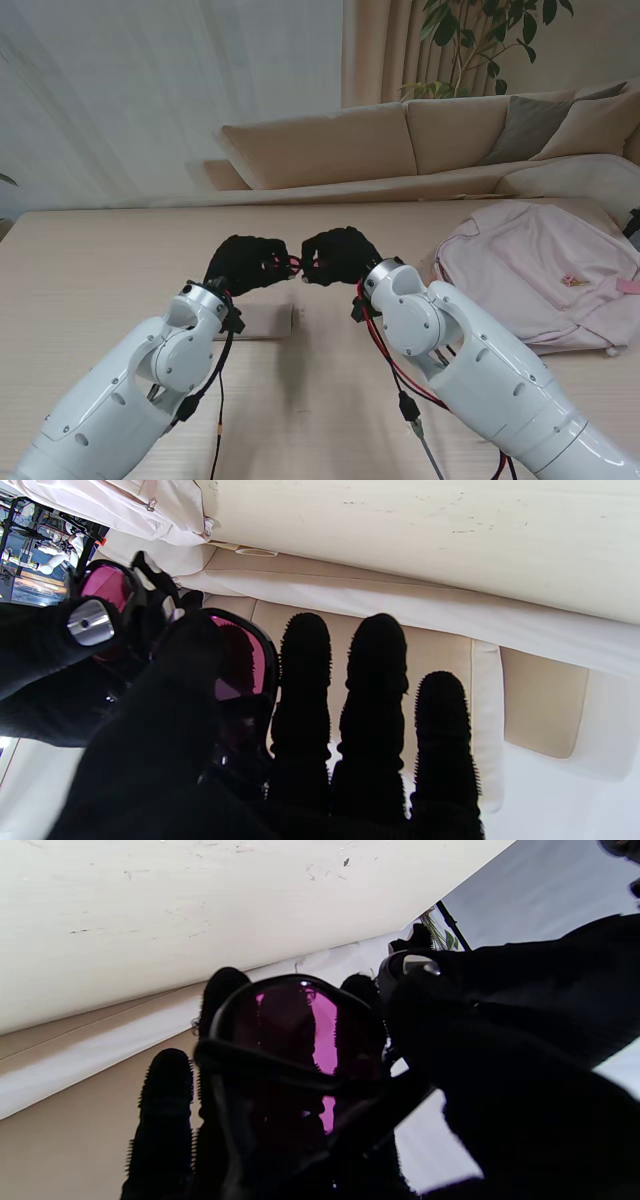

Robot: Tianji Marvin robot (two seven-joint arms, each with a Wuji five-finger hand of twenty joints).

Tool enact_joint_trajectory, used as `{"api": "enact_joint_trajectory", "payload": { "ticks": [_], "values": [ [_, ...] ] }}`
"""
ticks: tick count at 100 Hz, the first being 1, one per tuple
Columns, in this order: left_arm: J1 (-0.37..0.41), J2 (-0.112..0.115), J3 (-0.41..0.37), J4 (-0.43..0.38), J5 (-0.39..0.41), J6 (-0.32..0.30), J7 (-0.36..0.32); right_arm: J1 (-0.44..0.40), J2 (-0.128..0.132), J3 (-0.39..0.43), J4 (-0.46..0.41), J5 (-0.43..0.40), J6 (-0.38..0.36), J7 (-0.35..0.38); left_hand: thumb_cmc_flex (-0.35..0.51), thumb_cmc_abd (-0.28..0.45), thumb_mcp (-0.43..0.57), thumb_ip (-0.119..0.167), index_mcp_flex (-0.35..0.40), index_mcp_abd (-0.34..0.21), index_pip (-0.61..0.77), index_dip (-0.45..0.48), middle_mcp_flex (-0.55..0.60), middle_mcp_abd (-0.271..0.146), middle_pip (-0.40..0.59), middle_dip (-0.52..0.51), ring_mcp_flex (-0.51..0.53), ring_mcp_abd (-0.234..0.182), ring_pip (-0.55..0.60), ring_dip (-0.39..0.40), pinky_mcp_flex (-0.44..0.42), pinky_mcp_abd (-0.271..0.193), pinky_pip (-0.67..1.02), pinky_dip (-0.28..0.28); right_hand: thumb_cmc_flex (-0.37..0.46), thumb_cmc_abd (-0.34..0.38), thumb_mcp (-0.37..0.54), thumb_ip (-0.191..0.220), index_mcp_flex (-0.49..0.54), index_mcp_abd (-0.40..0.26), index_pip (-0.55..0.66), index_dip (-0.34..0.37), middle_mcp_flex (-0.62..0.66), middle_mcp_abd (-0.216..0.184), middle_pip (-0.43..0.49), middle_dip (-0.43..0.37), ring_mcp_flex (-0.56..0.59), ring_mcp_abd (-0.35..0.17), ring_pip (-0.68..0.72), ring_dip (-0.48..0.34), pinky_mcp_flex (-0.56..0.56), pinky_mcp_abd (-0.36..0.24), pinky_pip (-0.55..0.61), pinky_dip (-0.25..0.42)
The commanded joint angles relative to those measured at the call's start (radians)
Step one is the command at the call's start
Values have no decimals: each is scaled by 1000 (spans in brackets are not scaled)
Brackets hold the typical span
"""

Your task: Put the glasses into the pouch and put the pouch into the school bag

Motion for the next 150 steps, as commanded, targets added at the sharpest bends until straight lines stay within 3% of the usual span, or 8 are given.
{"api": "enact_joint_trajectory", "payload": {
  "ticks": [1,21,31,40,77,90,111,150],
  "values": [
    [8,-5,-4,0,5,-5,-12,-9,-5,3,-13,15,6,26,27,13,74,-15,48,-69,40,4,18,2,-9,-19,25,-1,-7,-18,-15,0,39,17,16,5,68,0,60,5,48,31,40,70,36,38,49,8,50,24,-11,23,30,22],
    [2,-11,-1,16,15,-12,28,-7,4,9,-17,15,3,60,33,29,51,-13,-20,-62,39,-10,-41,-37,-63,4,-22,-32,-81,-51,-39,-29,18,5,25,-34,146,-18,91,71,55,89,123,121,87,98,131,39,149,65,26,30,68,44],
    [9,-4,-7,2,41,0,14,-7,2,10,-2,-13,-19,36,11,1,27,-5,-158,-8,-56,-69,-194,-52,-133,-85,-138,-52,-181,-79,-89,-59,-27,-15,26,-55,167,-22,97,66,56,111,145,116,102,119,158,29,168,77,53,33,82,52],
    [19,4,-17,-15,72,14,-9,-11,0,15,6,-21,-24,19,-181,-38,270,-4,-280,73,-182,-47,-367,-46,-145,-156,-251,-89,-245,-94,-128,-88,-49,-25,34,-63,170,-23,97,66,56,123,142,121,109,135,156,26,176,87,62,26,86,56],
    [86,19,-79,-80,154,54,-32,-24,7,58,23,-98,-45,-15,-246,-172,213,-16,-601,194,-361,-173,-785,-11,-213,-229,-596,-81,-392,-177,-270,-132,-152,-74,46,-60,153,-17,95,31,49,160,124,114,124,172,143,1,200,121,73,10,100,69],
    [145,37,-145,-141,164,66,-145,-31,12,82,34,-121,-49,-19,-301,-147,109,-16,-606,219,-416,-221,-847,8,-280,-290,-674,-83,-490,-242,-309,-119,-236,-117,46,-56,146,-16,93,25,46,167,121,112,128,177,140,-3,202,127,69,8,99,71],
    [141,90,-202,-180,-40,81,-552,-47,13,116,52,-134,-59,-41,-289,-109,-114,-3,-660,261,-600,-295,-991,25,-537,-403,-914,-115,-699,-361,-416,-120,-631,-202,49,-54,140,-13,92,27,44,171,119,115,129,181,137,-1,205,132,66,10,98,72],
    [-104,92,46,104,-174,62,-604,-82,13,154,65,-140,-97,-72,-335,-161,-46,-21,-663,294,-796,-321,-1024,33,-626,-452,-951,-127,-827,-426,-412,-123,-910,-110,49,-51,135,-12,91,23,43,175,117,113,131,184,137,-3,208,136,66,13,98,73]
  ]
}}
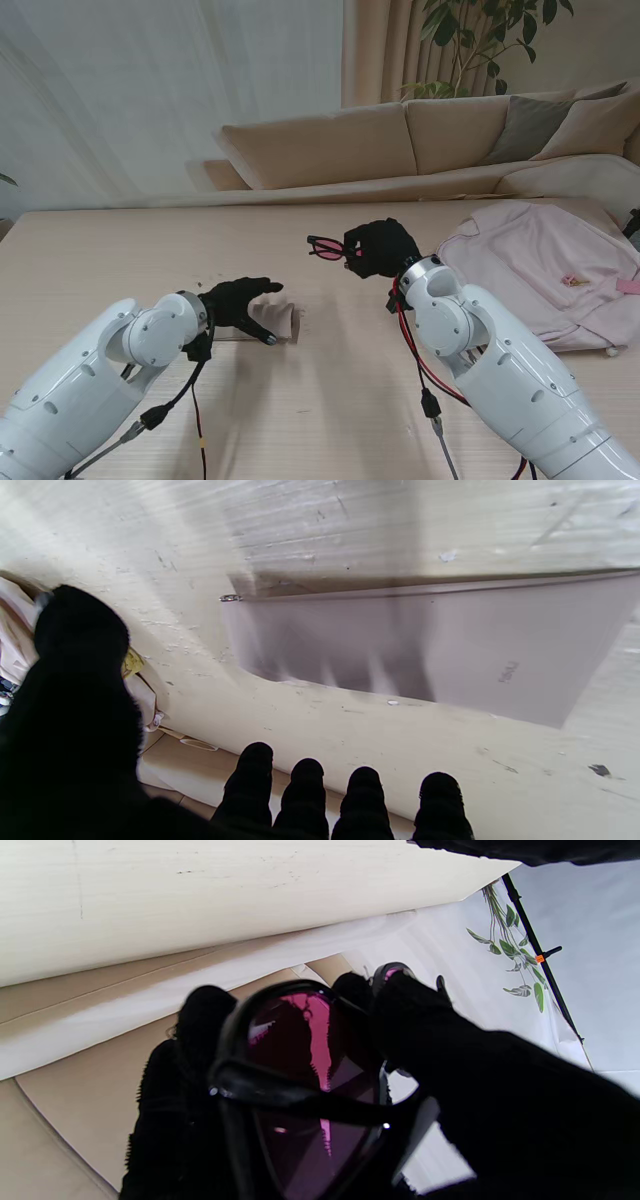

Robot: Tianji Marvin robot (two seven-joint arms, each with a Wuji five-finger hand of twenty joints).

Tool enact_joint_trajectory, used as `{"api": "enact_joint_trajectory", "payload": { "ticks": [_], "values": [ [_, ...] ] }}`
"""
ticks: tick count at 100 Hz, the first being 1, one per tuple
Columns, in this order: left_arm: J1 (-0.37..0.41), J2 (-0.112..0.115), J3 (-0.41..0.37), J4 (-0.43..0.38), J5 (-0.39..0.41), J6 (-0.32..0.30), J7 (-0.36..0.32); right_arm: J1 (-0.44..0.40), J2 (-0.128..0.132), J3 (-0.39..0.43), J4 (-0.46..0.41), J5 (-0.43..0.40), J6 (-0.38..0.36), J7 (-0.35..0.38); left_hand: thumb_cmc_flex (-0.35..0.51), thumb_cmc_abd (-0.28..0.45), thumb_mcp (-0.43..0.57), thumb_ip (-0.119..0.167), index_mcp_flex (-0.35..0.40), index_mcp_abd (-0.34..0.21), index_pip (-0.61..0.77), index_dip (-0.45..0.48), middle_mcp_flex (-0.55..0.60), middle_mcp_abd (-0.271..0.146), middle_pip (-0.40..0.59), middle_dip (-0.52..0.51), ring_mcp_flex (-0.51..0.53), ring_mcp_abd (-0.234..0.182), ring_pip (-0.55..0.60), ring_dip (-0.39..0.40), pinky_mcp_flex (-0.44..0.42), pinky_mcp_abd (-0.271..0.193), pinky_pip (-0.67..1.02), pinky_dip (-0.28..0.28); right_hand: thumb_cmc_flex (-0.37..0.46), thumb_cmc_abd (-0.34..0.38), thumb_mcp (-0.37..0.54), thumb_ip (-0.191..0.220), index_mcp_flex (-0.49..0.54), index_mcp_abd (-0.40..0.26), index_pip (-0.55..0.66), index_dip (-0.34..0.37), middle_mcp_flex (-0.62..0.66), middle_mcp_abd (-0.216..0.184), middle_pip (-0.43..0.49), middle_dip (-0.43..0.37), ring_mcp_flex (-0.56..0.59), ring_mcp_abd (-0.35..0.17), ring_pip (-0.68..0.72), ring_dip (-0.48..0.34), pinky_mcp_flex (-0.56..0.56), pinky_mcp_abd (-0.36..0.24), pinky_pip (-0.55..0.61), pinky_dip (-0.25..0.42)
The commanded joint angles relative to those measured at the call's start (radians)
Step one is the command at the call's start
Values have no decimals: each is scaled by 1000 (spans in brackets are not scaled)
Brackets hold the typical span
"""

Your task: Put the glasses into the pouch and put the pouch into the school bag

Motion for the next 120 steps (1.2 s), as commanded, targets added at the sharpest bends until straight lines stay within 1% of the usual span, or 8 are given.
{"api": "enact_joint_trajectory", "payload": {
  "ticks": [1,5,11,33,63,82,100,120],
  "values": [
    [-11,-22,16,19,5,-18,-1,-12,3,3,9,-1,-5,7,-59,-44,33,7,-35,32,-40,-15,-49,9,-33,-41,-31,-15,-22,-17,-7,-9,-65,17,40,2,32,-19,35,-30,22,24,18,56,35,23,35,-79,34,21,-13,6,23,27],
    [-27,-24,40,38,2,-19,5,-15,2,6,13,1,-7,2,-74,-54,65,2,-32,31,-65,-25,-51,13,-37,-80,-30,-25,-49,-81,-8,-11,-86,14,40,2,31,-19,35,-31,22,24,18,56,35,23,36,-78,34,21,-13,7,23,27],
    [-51,-29,77,63,-14,-11,16,-18,0,10,19,6,-10,-7,-79,-66,88,-2,-34,31,-76,-28,-54,18,-45,-107,-32,-25,-56,-110,-11,-11,-99,13,42,0,31,-18,35,-28,21,24,18,58,35,23,33,-76,33,21,-13,8,22,27],
    [-107,-45,175,133,10,13,77,-24,-1,20,31,9,-23,-22,-97,-93,148,-11,-31,48,-83,-19,-59,37,-46,-139,-33,-16,-57,-116,-10,-7,-107,15,42,2,29,-18,38,-31,21,23,19,58,35,23,36,-77,35,22,-10,10,23,28],
    [-138,-57,239,178,69,38,140,-30,-4,24,39,8,-21,-37,-108,-117,210,-19,-23,96,37,41,-53,64,-25,-62,-34,9,-26,-49,20,13,-99,20,42,4,25,-17,37,-35,22,23,16,58,37,25,31,-78,39,26,-7,10,23,28],
    [-159,-53,268,190,78,54,122,-28,-5,18,44,9,-20,-40,-89,-123,221,-15,-24,114,68,49,-49,66,-20,-31,-32,11,-19,-24,26,17,-97,20,42,6,23,-16,38,-38,21,22,17,56,38,25,32,-80,40,26,-4,10,24,29],
    [-175,-59,286,215,72,55,135,-29,-6,17,45,14,-19,-42,-89,-108,216,-13,-20,117,100,59,-45,56,-6,7,-31,12,-9,6,33,21,-89,23,42,6,21,-16,38,-38,21,22,16,57,39,26,32,-80,43,27,-4,9,24,29],
    [-199,-62,311,238,53,51,127,-31,-8,19,49,17,-17,-50,-54,-74,155,6,-27,97,197,113,-36,34,24,91,-20,10,19,45,32,21,-83,26,42,7,19,-16,37,-37,21,22,14,57,40,26,28,-79,43,28,-4,10,25,30]
  ]
}}
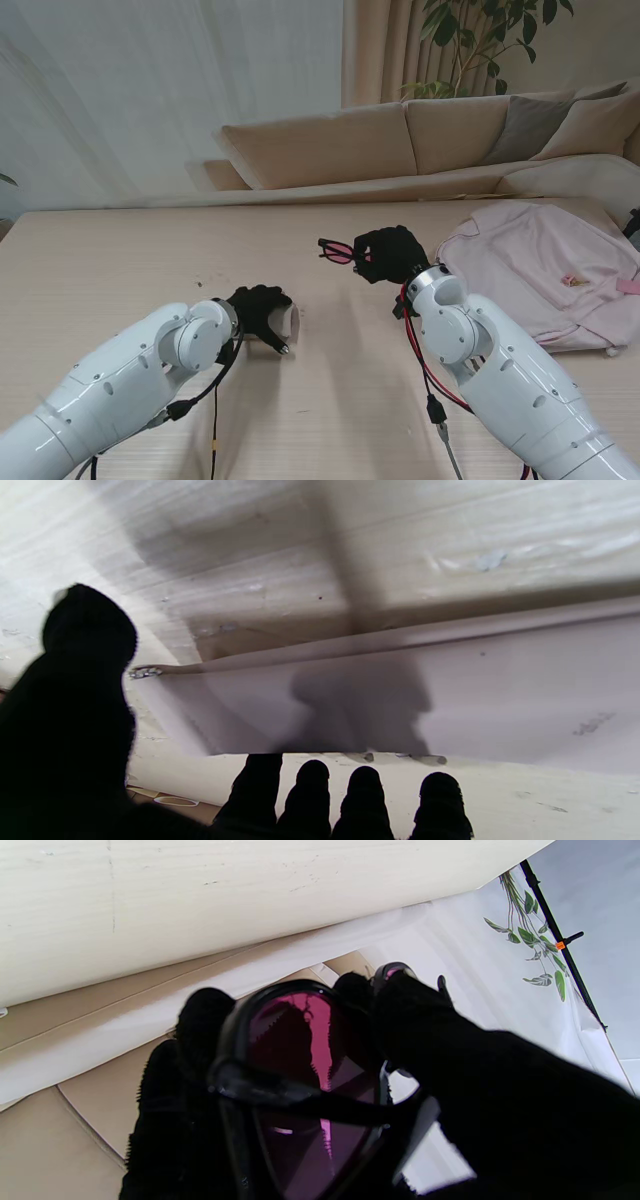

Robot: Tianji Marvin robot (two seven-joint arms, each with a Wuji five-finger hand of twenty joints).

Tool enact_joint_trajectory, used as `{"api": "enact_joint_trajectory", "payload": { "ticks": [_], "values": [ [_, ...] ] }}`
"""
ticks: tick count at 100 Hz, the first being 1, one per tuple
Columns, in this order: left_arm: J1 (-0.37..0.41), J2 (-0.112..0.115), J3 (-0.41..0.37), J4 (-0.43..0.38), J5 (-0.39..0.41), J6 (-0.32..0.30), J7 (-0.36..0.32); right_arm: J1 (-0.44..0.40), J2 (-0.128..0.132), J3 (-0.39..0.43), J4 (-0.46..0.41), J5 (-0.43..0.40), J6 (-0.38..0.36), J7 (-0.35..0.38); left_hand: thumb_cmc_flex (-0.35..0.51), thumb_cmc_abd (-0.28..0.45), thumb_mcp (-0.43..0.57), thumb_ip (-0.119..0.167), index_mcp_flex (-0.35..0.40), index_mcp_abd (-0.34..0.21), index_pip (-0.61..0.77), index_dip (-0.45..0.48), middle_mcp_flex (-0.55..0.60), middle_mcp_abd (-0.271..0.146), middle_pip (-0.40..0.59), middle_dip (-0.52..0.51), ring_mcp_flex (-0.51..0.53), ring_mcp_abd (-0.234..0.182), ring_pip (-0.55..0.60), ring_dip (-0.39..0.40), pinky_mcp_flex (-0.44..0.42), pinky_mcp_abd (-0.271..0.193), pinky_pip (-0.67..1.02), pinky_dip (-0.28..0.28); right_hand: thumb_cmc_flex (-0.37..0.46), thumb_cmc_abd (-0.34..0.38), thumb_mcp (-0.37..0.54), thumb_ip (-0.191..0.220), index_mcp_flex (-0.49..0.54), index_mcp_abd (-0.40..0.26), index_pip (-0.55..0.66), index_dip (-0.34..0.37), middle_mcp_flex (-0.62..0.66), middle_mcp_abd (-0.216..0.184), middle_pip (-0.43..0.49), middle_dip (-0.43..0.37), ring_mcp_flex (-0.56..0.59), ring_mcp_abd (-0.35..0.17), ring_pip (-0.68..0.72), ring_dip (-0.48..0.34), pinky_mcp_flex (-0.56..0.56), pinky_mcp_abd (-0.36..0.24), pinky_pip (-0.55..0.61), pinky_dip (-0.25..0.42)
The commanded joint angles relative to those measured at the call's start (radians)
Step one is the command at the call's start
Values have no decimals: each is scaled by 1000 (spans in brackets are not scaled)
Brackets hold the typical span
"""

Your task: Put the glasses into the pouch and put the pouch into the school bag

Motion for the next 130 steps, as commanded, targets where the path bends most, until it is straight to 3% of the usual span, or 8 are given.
{"api": "enact_joint_trajectory", "payload": {
  "ticks": [1,42,60,84,99,110,123,130],
  "values": [
    [-6,-9,4,5,-8,-5,-21,-5,-5,-1,3,4,4,8,1,-8,-37,6,-27,11,43,30,-12,-15,14,23,-18,8,19,18,0,23,-23,21,42,7,21,-16,37,-30,21,21,15,57,30,26,28,-79,34,17,-4,10,25,29],
    [-33,-11,41,32,-28,-10,-35,-9,-5,-4,4,5,9,10,62,17,-86,37,-41,-32,234,205,3,-28,44,44,-6,9,56,25,5,31,-15,17,40,11,16,-15,36,-32,20,21,12,55,30,25,25,-80,35,17,-7,9,24,29],
    [-36,-6,51,31,-15,-9,-47,-11,-7,-4,4,8,8,0,95,13,-66,47,-41,-33,224,208,4,-33,47,45,2,10,67,28,9,30,-11,16,41,12,15,-14,36,-31,20,20,11,56,30,25,25,-79,35,16,-6,9,26,30],
    [-25,-18,45,51,-4,-21,13,-9,-9,-12,6,12,10,-2,99,36,-26,74,-48,-51,383,328,35,-36,125,68,18,15,134,43,16,31,27,2,41,13,13,-14,36,-31,19,19,12,56,30,24,25,-81,35,16,-6,9,26,30],
    [-25,-20,46,56,-1,-27,25,-8,-9,-14,9,10,11,-3,110,44,-14,82,-40,-60,422,352,44,-41,143,58,21,13,143,40,6,34,52,-1,39,15,11,-14,36,-32,19,17,13,53,30,23,26,-82,35,15,-6,11,26,30],
    [-22,-23,47,60,3,-27,38,-10,-10,-13,9,14,13,-8,117,48,8,94,-16,-66,454,369,54,-44,164,55,24,15,153,40,-6,35,78,-4,41,14,10,-14,36,-28,19,16,12,56,30,23,26,-79,34,15,-7,11,25,30],
    [-22,-28,54,67,7,-32,60,-12,-10,-14,9,12,13,-7,123,54,116,138,12,-89,526,420,64,-49,225,51,42,16,172,39,-14,39,139,-29,41,15,9,-13,37,-32,19,14,12,55,30,22,25,-79,35,14,-7,11,26,31],
    [-21,-31,56,70,5,-27,71,-12,-10,-14,10,13,13,-9,139,63,166,145,31,-106,577,459,75,-53,291,71,60,18,184,40,-20,39,168,-42,41,16,9,-13,37,-32,19,14,12,55,30,22,26,-80,35,14,-7,11,26,31]
  ]
}}
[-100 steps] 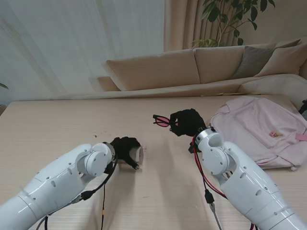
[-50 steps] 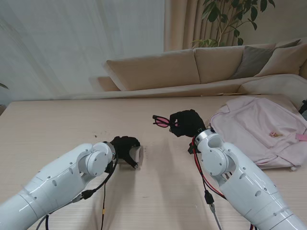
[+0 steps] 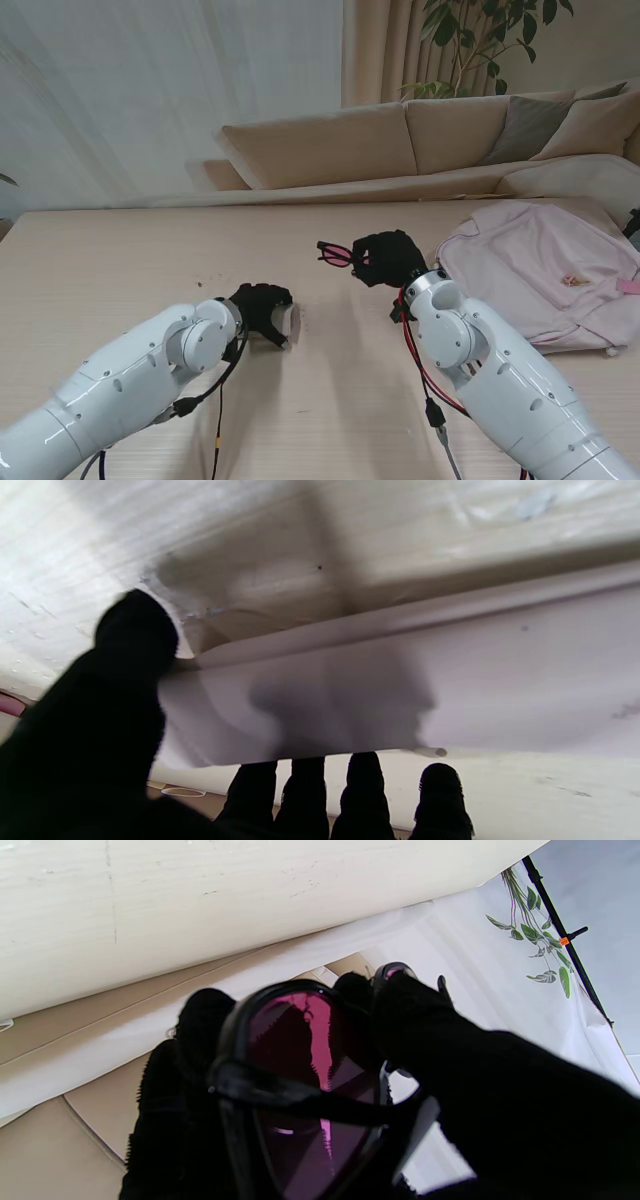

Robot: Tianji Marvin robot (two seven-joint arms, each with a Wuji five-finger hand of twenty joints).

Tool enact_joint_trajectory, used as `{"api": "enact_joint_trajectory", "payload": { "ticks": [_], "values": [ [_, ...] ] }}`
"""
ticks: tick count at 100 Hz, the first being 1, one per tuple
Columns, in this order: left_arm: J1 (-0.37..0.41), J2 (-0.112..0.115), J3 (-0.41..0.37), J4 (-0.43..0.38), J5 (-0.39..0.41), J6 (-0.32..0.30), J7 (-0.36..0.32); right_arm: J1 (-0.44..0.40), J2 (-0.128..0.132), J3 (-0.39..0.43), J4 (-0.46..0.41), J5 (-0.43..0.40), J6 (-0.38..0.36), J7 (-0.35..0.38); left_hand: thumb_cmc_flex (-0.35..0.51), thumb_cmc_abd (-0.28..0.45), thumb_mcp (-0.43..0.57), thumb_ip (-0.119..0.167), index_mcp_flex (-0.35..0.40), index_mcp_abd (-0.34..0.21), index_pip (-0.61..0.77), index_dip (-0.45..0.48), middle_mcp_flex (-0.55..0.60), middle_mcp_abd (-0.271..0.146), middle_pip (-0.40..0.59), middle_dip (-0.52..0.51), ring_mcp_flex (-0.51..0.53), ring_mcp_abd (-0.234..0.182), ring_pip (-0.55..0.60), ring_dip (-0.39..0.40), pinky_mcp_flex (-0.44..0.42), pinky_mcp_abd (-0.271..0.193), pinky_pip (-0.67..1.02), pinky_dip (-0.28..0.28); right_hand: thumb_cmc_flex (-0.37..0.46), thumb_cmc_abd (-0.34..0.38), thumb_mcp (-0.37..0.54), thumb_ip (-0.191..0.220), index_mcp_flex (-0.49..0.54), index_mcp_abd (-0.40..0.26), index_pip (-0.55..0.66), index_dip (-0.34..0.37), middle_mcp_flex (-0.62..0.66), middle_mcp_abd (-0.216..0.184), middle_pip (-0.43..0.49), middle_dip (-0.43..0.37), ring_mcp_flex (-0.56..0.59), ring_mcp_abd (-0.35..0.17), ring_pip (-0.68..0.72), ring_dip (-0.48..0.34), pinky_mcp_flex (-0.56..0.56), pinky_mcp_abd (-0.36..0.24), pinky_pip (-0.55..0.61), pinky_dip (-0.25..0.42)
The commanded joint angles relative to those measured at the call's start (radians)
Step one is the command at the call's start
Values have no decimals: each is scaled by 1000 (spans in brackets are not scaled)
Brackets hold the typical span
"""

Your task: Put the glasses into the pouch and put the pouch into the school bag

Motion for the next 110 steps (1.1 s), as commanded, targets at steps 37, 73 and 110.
{"api": "enact_joint_trajectory", "payload": {
  "ticks": [37,73,110],
  "values": [
    [40,-20,-20,4,28,11,53,-5,-5,-8,4,3,5,6,103,74,180,4,214,-201,393,240,191,-55,151,10,122,6,69,14,-31,33,153,-71,42,14,7,-12,36,-33,19,12,12,54,29,21,23,-78,32,12,-4,9,28,31],
    [160,-7,-169,-133,158,-18,140,-15,7,9,-38,-13,-15,49,134,67,177,-18,219,-222,425,226,215,-66,157,11,156,-2,85,19,-33,41,188,-88,53,4,15,-11,35,-14,24,16,12,71,48,32,30,-69,57,22,12,6,52,42],
    [301,-16,-309,-332,164,-22,205,35,34,-4,-64,-154,-167,77,110,65,190,-14,223,-216,409,214,223,-63,156,9,169,3,87,21,-30,48,215,-93,35,18,10,-14,24,-65,20,33,-5,43,58,45,15,-102,65,27,19,-5,61,49]
  ]
}}
